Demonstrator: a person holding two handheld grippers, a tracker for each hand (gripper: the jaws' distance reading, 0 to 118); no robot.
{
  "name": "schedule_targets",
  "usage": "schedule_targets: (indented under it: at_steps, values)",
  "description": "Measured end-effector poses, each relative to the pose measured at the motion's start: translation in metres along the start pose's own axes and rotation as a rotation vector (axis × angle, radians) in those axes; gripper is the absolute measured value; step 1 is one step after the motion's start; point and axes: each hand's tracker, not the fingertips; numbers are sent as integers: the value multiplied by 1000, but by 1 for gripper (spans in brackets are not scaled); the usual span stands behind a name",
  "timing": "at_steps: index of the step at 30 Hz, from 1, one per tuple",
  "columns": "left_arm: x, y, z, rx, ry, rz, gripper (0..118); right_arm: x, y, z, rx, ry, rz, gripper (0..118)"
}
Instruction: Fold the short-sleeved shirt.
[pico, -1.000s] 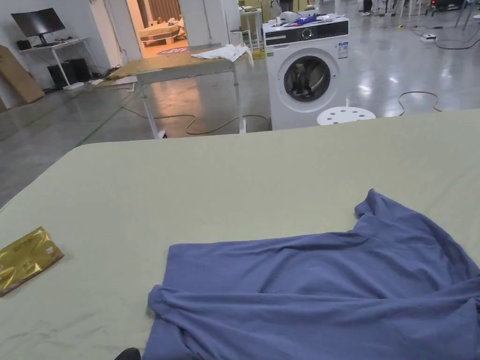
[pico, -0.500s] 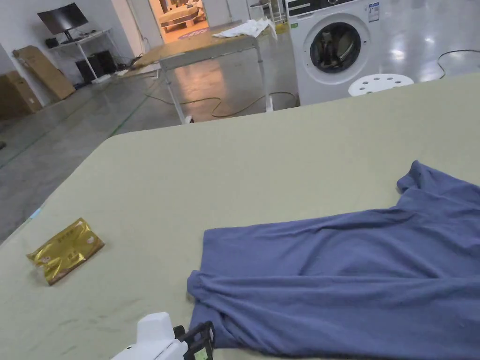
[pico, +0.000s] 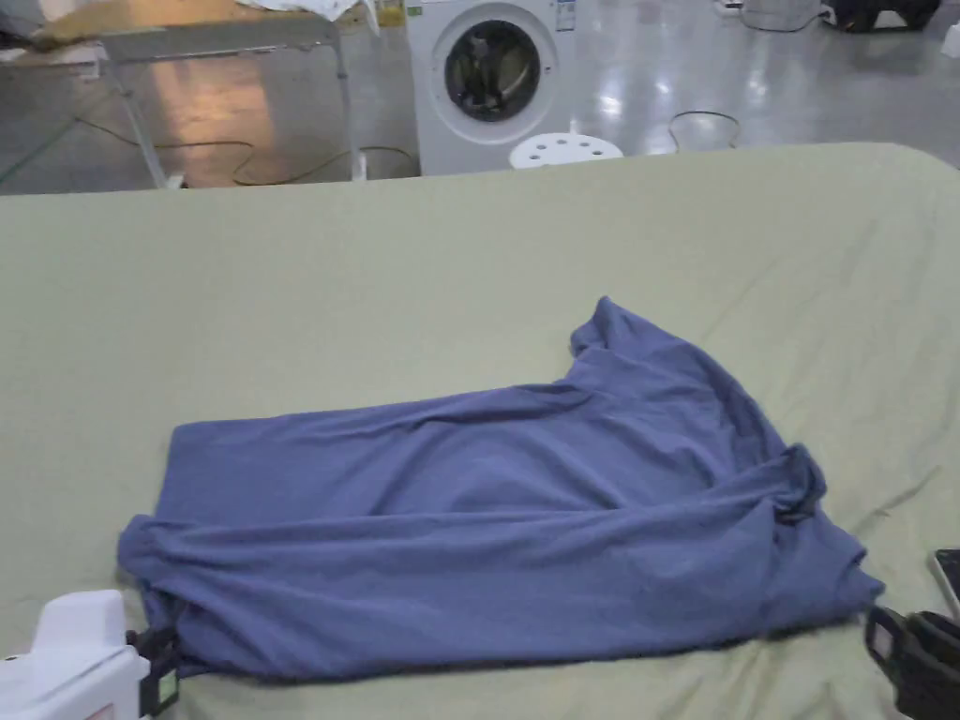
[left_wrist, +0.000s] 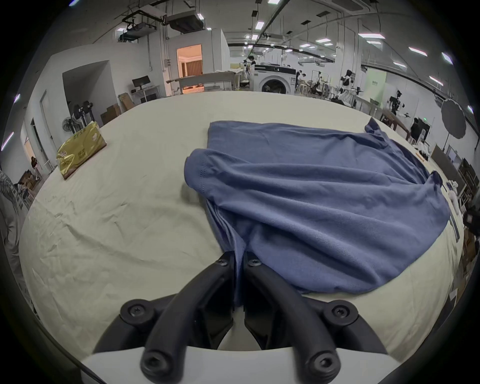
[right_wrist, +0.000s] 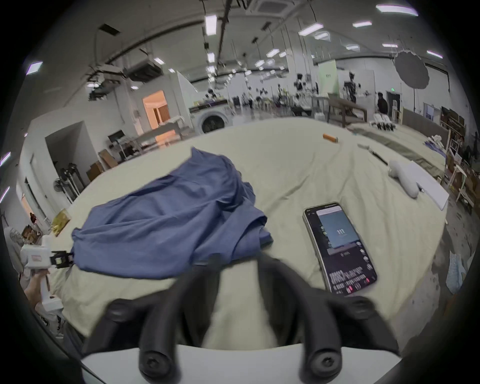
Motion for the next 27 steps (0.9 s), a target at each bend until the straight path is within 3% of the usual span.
schedule_targets:
  at_steps: [1,5,8,9,11,12,13,14,16,18,20,24,27]
  values:
    - [0,0,0,-4,-1,-8,3,5,3,-15,11,11,-5,58]
    - [1,2,2,-12,-2,-27,3,15,12,-68,-25,-28,-42,58]
    - [6,3,9,-19,-6,-21,3,17,14,-102,-138,-60,-19,58]
    - [7,3,10,-19,-7,-20,3,16,13,-107,-158,-62,-5,54]
    - [10,3,14,-18,-5,-25,3,10,18,-98,-115,-46,90,11]
    - [12,4,15,-17,-4,-29,3,5,20,-97,-147,-29,135,5]
    - [13,4,15,-20,-3,-39,3,2,21,-97,-161,-8,146,5]
    - [13,6,15,-26,-1,-57,3,-2,21,-97,-153,-68,169,5]
    - [11,15,20,-59,-13,-83,0,-7,21,-98,-146,-67,224,5]
    - [5,21,40,-19,-38,-107,0,-8,24,-88,-127,-70,224,5]
    - [4,17,74,76,84,-152,0,-6,23,-63,-14,-74,221,5]
    - [-25,-1,110,87,-36,22,0,3,14,-26,2,-68,164,5]
    - [-28,-35,134,70,8,-6,0,11,-5,-1,-19,-67,122,5]
